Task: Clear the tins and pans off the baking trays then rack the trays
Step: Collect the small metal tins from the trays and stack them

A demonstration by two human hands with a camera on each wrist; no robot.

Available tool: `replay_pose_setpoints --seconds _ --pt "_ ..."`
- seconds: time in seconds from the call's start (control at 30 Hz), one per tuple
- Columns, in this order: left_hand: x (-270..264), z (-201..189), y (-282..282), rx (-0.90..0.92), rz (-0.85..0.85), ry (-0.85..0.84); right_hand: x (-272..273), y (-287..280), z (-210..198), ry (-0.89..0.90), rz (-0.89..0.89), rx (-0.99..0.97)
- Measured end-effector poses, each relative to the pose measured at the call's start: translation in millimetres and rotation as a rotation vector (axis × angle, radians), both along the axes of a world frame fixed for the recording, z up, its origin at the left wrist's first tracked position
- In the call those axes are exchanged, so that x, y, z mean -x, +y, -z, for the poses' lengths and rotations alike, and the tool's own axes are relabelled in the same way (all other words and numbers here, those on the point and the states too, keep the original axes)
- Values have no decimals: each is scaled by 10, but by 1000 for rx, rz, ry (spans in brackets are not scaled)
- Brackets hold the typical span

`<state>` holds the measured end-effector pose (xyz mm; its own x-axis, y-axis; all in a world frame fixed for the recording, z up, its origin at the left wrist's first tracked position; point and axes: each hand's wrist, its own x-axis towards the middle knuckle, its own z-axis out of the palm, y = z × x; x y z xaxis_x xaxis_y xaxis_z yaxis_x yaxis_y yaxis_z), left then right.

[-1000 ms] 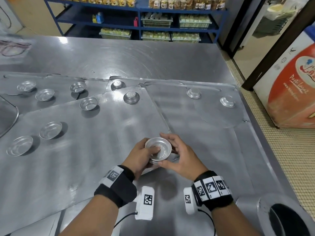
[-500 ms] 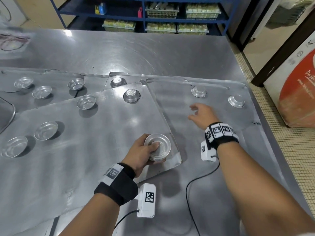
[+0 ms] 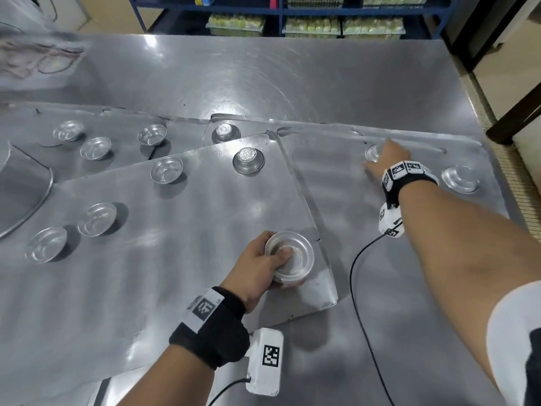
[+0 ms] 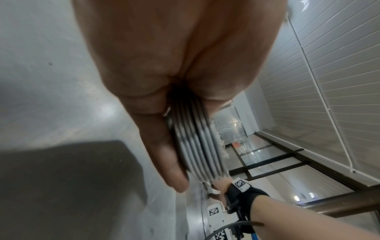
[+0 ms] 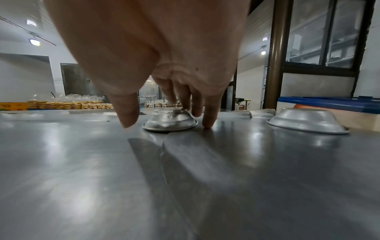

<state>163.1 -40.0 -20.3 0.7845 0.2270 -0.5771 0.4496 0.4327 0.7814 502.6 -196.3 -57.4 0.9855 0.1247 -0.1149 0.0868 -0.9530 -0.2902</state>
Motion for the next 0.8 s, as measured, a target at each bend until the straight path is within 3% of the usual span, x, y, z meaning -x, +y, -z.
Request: replay_pose_setpoints --seconds 0.27,0.43,0.63,0.8 --pt "52 -7 4 6 -8 15 21 1 0 -80 -17 26" --pt "81 -33 -37 -13 4 13 307 -51 -25 -163 -64 -74" --pt "183 -82 -102 -35 26 7 634 -101 55 -37 -73 -53" --pt "275 -29 -65 -96 35 13 509 82 67 -11 -177 31"
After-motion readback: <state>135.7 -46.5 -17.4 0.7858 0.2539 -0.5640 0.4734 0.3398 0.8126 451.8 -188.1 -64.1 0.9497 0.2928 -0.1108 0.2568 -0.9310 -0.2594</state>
